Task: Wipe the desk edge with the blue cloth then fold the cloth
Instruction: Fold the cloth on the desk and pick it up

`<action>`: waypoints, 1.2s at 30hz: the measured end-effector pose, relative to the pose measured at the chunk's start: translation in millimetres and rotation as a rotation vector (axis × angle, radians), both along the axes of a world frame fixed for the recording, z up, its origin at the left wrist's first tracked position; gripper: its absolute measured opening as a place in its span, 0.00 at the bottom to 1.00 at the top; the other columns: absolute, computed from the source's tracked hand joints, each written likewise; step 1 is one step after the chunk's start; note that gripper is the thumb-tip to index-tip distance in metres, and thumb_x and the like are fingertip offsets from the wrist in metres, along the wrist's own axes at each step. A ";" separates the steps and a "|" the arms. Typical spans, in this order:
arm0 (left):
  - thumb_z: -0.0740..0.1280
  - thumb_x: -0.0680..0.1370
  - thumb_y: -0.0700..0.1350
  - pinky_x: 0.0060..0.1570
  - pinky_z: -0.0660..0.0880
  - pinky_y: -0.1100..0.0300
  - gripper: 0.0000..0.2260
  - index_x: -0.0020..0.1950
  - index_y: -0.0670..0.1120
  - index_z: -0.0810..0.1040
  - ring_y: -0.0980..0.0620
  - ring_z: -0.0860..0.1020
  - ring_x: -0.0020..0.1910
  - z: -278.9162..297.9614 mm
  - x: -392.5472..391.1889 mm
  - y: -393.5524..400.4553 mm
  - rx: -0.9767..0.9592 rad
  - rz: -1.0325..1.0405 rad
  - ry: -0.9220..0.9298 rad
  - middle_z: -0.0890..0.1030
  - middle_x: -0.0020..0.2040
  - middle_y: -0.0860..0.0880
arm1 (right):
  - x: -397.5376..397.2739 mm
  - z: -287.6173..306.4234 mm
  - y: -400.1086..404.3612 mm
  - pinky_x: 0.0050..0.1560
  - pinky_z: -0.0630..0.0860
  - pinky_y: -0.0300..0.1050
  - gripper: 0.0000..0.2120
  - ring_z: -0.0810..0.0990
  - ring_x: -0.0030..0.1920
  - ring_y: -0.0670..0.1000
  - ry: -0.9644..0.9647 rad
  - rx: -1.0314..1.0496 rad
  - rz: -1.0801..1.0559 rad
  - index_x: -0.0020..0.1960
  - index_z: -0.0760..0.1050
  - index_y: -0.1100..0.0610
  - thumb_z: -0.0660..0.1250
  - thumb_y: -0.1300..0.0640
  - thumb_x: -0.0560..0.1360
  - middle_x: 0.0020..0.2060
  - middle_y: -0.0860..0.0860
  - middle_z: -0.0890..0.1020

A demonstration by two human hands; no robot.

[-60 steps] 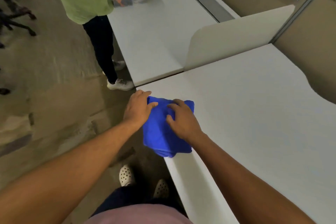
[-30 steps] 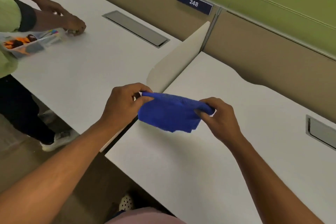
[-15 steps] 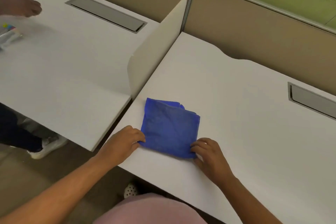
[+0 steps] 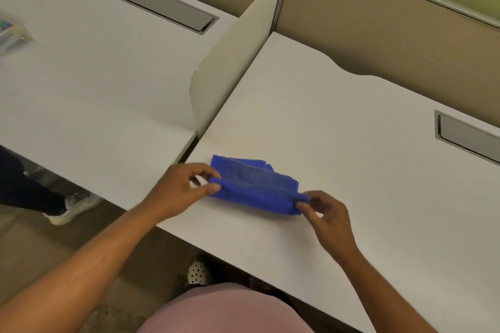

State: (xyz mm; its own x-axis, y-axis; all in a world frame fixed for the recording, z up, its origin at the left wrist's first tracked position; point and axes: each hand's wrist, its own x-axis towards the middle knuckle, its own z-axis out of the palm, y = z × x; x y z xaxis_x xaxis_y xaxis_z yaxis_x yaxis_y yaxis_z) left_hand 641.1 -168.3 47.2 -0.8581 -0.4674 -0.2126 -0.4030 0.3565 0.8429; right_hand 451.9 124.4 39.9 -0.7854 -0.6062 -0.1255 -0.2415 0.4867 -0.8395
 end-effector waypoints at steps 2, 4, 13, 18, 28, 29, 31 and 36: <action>0.75 0.76 0.49 0.46 0.78 0.64 0.05 0.52 0.56 0.84 0.57 0.83 0.45 2.3 -23.9 -7.2 -0.030 0.072 0.041 0.85 0.47 0.56 | -15.5 2.8 -17.4 0.48 0.82 0.41 0.06 0.87 0.45 0.49 -0.071 -0.014 -0.084 0.50 0.84 0.48 0.75 0.59 0.78 0.42 0.46 0.88; 0.74 0.78 0.48 0.41 0.75 0.66 0.05 0.52 0.54 0.83 0.58 0.82 0.44 -4.0 -47.6 -13.4 -0.076 0.147 0.018 0.83 0.46 0.56 | -30.6 0.9 -34.0 0.44 0.81 0.42 0.03 0.87 0.43 0.51 -0.107 0.045 -0.125 0.51 0.83 0.48 0.75 0.54 0.78 0.41 0.49 0.88; 0.68 0.81 0.45 0.41 0.73 0.61 0.05 0.56 0.52 0.81 0.53 0.80 0.43 -49.3 -76.9 -17.0 -0.199 0.215 -0.070 0.81 0.43 0.54 | -33.1 -24.0 -60.9 0.55 0.74 0.45 0.16 0.81 0.56 0.54 0.312 0.379 -0.073 0.66 0.78 0.54 0.71 0.54 0.79 0.56 0.50 0.83; 0.68 0.80 0.44 0.53 0.79 0.48 0.11 0.62 0.47 0.80 0.46 0.77 0.54 -53.4 -60.8 -9.5 -0.548 0.157 -0.004 0.80 0.55 0.48 | -4.8 -38.8 -56.9 0.76 0.69 0.57 0.28 0.72 0.75 0.59 0.725 0.305 0.425 0.73 0.75 0.57 0.69 0.55 0.74 0.75 0.56 0.75; 0.73 0.73 0.41 0.77 0.65 0.46 0.29 0.74 0.45 0.74 0.44 0.73 0.74 -74.0 -41.4 28.0 -0.870 -0.388 -0.018 0.74 0.74 0.44 | -2.9 -60.6 -78.8 0.65 0.80 0.62 0.29 0.80 0.70 0.63 0.759 0.424 0.508 0.76 0.73 0.57 0.71 0.63 0.75 0.73 0.58 0.78; 0.73 0.72 0.38 0.75 0.67 0.45 0.28 0.73 0.44 0.76 0.43 0.75 0.71 -73.6 -44.7 28.7 -0.870 -0.361 -0.004 0.77 0.72 0.44 | -5.8 -60.1 -79.8 0.62 0.82 0.61 0.27 0.81 0.67 0.63 0.775 0.397 0.518 0.74 0.75 0.59 0.71 0.64 0.75 0.71 0.59 0.80; 0.73 0.71 0.35 0.69 0.74 0.46 0.24 0.68 0.43 0.80 0.42 0.80 0.64 -63.8 -52.6 29.4 -0.787 -0.297 0.041 0.82 0.65 0.44 | -11.6 -48.9 -81.3 0.56 0.84 0.57 0.22 0.85 0.61 0.63 0.749 0.334 0.497 0.69 0.79 0.60 0.68 0.64 0.75 0.65 0.58 0.84; 0.69 0.75 0.40 0.54 0.80 0.57 0.17 0.62 0.53 0.83 0.56 0.83 0.52 1.6 -87.6 26.6 -0.292 -0.208 -0.008 0.86 0.54 0.57 | -61.5 22.1 -62.9 0.54 0.81 0.50 0.22 0.83 0.54 0.52 0.071 0.388 0.519 0.66 0.79 0.47 0.64 0.62 0.75 0.56 0.46 0.86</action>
